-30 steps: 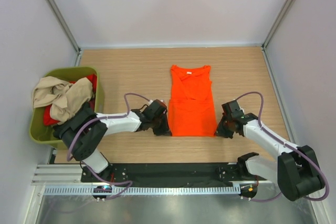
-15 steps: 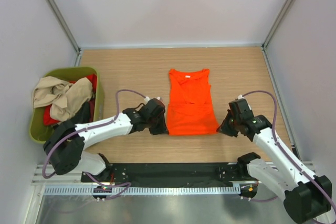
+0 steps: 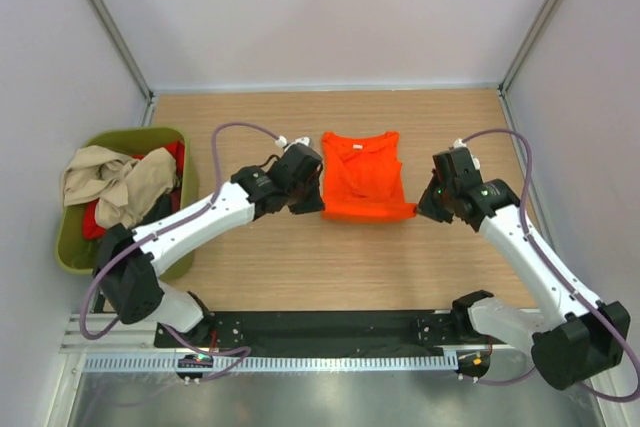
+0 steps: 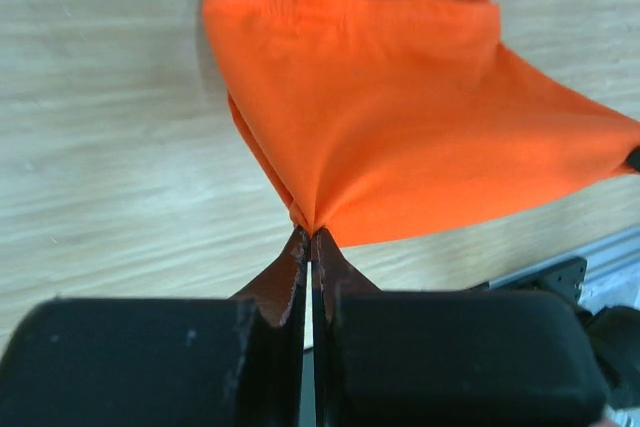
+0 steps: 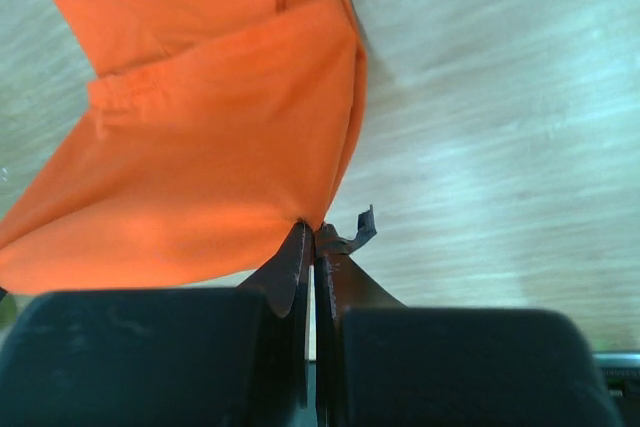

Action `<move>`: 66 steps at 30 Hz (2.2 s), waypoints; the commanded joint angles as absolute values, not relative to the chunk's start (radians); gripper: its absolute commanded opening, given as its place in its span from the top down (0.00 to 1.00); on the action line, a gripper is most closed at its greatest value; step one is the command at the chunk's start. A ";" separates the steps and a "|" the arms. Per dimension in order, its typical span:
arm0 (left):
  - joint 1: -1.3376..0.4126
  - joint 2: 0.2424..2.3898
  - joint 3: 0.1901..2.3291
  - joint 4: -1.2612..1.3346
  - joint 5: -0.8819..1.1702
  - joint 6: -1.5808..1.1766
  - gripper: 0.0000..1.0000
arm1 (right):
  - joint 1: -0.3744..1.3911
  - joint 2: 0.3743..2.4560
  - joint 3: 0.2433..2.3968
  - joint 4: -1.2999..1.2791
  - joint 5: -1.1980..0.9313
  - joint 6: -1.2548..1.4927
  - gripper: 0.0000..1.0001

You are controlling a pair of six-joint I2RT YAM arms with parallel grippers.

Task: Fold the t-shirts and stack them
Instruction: Fold the tshirt

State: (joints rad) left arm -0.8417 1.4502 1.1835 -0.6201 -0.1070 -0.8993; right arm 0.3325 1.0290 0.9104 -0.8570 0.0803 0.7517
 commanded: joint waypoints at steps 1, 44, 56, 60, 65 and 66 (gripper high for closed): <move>-0.772 1.503 1.287 -0.692 -0.163 -0.822 1.00 | 0.324 1.113 1.037 -0.815 0.150 0.706 0.99; -0.370 2.407 2.121 -0.210 0.296 -0.811 0.98 | 0.101 2.063 1.698 -0.332 -0.140 0.663 0.94; -0.305 2.323 2.065 -0.294 0.262 -0.687 0.62 | 0.083 1.996 1.602 -0.353 -0.279 0.540 0.37; -0.339 2.252 1.939 -0.322 0.291 -0.602 0.61 | 0.081 1.962 1.511 -0.385 -0.313 0.465 0.37; -0.368 2.203 1.772 -0.322 0.336 -0.560 0.60 | 0.081 1.993 1.494 -0.422 -0.376 0.413 0.39; -0.376 2.200 1.757 -0.318 0.351 -0.554 0.60 | 0.080 1.990 1.476 -0.419 -0.385 0.411 0.39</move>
State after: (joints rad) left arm -0.3561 2.2597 1.8069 -0.3164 0.2878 -0.6167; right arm 0.0792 2.0182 1.4914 -0.4053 -0.3199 0.4664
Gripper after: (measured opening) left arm 0.393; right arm 0.612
